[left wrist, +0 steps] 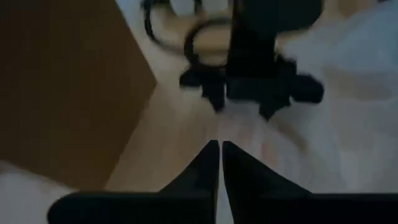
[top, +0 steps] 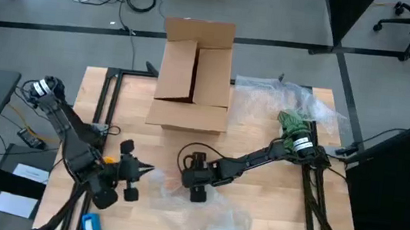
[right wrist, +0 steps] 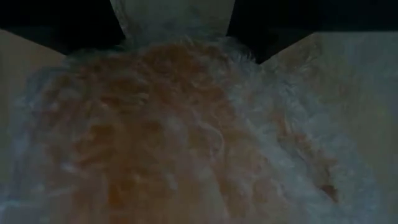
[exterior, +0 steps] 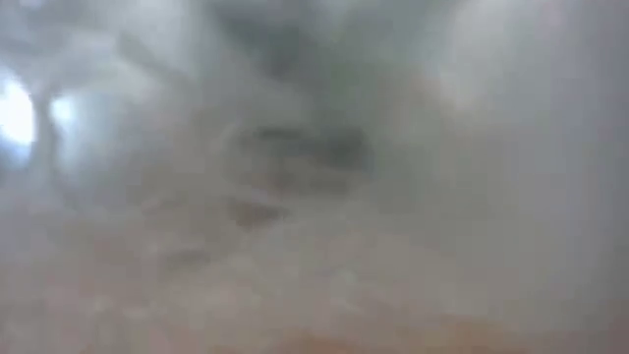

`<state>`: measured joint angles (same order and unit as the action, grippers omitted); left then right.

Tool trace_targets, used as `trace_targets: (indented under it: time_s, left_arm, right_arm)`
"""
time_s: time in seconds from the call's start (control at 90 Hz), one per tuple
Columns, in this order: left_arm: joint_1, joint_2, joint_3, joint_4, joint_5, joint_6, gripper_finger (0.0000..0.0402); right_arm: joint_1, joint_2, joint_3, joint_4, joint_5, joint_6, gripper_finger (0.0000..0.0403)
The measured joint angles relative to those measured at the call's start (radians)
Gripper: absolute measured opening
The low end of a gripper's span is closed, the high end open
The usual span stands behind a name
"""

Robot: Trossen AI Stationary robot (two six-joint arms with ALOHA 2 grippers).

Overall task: Wrap mug
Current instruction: Wrap the orange cup with the bubble wrap

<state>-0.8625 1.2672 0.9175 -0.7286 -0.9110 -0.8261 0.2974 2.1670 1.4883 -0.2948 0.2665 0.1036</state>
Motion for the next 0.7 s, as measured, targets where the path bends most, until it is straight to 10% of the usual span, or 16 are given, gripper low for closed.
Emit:
trace_targets:
  time_s: [0.7]
  left_arm:
    - [0.062, 0.111, -0.558, 1.148, 0.065, 0.143, 0.0000]
  right_arm:
    - [0.001, 0.000, -0.001, 0.028, -0.001, 0.005, 0.0226]
